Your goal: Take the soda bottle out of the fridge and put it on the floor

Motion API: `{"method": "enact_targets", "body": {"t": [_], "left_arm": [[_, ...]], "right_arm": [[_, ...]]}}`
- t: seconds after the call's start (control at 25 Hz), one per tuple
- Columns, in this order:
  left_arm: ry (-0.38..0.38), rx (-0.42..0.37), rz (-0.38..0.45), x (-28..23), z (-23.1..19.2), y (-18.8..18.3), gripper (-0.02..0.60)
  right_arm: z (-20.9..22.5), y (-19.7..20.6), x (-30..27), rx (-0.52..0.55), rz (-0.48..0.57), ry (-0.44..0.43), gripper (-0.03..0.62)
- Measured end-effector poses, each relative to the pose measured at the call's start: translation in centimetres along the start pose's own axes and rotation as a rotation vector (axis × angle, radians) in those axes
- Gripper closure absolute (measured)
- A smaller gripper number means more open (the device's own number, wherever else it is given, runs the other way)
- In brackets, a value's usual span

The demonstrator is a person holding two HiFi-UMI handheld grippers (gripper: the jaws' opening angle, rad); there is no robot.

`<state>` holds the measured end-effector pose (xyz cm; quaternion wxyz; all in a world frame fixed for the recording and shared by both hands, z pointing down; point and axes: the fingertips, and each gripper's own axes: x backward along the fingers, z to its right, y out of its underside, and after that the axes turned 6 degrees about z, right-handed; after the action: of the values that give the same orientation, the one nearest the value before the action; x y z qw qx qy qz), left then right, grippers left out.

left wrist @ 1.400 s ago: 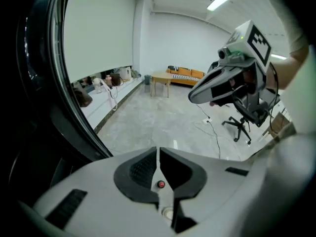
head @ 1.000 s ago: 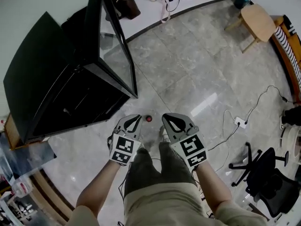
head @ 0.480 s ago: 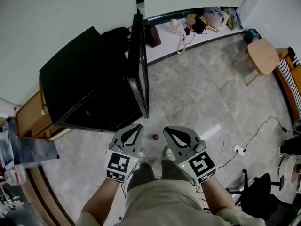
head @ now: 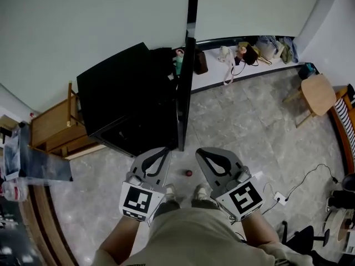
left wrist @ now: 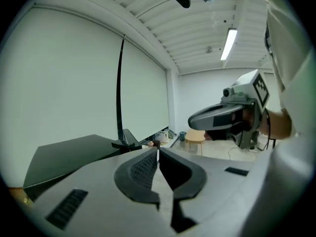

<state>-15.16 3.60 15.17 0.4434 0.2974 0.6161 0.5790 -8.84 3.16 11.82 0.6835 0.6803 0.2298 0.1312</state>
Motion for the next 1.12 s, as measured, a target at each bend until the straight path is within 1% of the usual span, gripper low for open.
{"method": "enact_targets", "body": {"t": [0.16, 0.28, 0.4, 0.56, 0.68, 0.8, 1.12], "left_arm": [[-0.033, -0.026, 0.049, 1.9, -0.5, -2.4, 0.568], [-0.076, -0.02, 0.089, 3.1, -1.0, -4.0, 0.568], [-0.11, -0.037, 0.102, 3.9, -1.4, -4.9, 0.568], [-0.141, -0.06, 0.112, 5.1, -2.3, -5.6, 0.568], [-0.174, -0.055, 0.123, 5.9, -2.8, -6.0, 0.568], [-0.18, -0.057, 0.123, 6.3, -2.9, -5.9, 0.568], [-0.184, -0.05, 0.131, 6.5, -3.1, -6.3, 0.568]], "right_arm": [[-0.6, -3.1, -0.1, 0.04, 0.06, -0.027, 0.599], [-0.5, -5.1, 0.3, 0.037, 0.106, -0.014, 0.599], [-0.3, -6.1, 0.6, 0.042, 0.13, -0.007, 0.599], [-0.4, -6.7, 0.1, 0.042, 0.145, -0.016, 0.599], [-0.3, -6.9, 0.0, 0.007, 0.163, -0.042, 0.599], [-0.7, -7.6, -0.3, -0.038, 0.178, -0.063, 0.599], [0.3, -7.0, -0.3, 0.0, 0.162, -0.054, 0.599]]}}
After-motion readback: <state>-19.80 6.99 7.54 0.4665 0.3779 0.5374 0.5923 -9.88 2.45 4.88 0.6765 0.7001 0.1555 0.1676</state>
